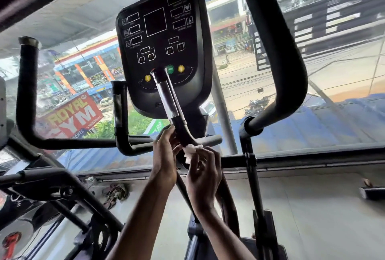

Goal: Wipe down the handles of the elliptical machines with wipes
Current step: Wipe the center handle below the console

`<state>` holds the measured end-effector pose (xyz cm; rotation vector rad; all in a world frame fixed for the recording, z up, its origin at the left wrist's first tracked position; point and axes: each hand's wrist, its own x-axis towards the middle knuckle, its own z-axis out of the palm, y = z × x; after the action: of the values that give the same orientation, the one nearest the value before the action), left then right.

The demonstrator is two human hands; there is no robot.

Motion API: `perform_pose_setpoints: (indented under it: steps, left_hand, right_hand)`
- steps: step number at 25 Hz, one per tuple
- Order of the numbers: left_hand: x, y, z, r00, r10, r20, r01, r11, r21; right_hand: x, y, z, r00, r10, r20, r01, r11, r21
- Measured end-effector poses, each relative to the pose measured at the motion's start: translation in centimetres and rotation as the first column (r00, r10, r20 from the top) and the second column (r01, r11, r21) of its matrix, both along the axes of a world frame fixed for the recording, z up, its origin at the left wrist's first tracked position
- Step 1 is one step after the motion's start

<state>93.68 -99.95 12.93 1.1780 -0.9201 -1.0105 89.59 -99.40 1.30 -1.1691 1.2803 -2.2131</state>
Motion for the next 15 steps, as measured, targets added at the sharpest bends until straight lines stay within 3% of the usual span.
perform_pose_setpoints:
  steps: [3,5,10,13,15]
  left_hand:
    - [-0.2,-0.1,-0.4,0.999,0.031,0.044,-0.028,0.998,-0.055]
    - [-0.2,0.0,-0.6,0.997,0.034,0.064,-0.029,0.997,-0.074]
    - [-0.4,-0.2,-0.9,0.994,0.079,0.069,-0.072,0.993,-0.098]
    - [-0.3,-0.5,-1.4,0.991,0.11,0.074,-0.103,0.99,-0.1]
    - [-0.3,-0.7,-1.6,0.987,0.14,0.082,-0.132,0.986,-0.098]
  right_hand:
    - [0.4,-0.4,-0.3,0.927,0.016,0.374,-0.115,0.963,0.244]
    - [1.0,-0.2,0.1,0.885,0.052,0.463,-0.171,0.961,0.219]
    - [0.5,-2.1,-0.8,0.816,0.006,0.578,-0.204,0.939,0.278]
    - [0.5,-1.0,-0.2,0.89,0.014,0.455,-0.114,0.975,0.193]
    - [0.1,-1.8,-0.4,0.878,0.022,0.478,-0.128,0.973,0.19]
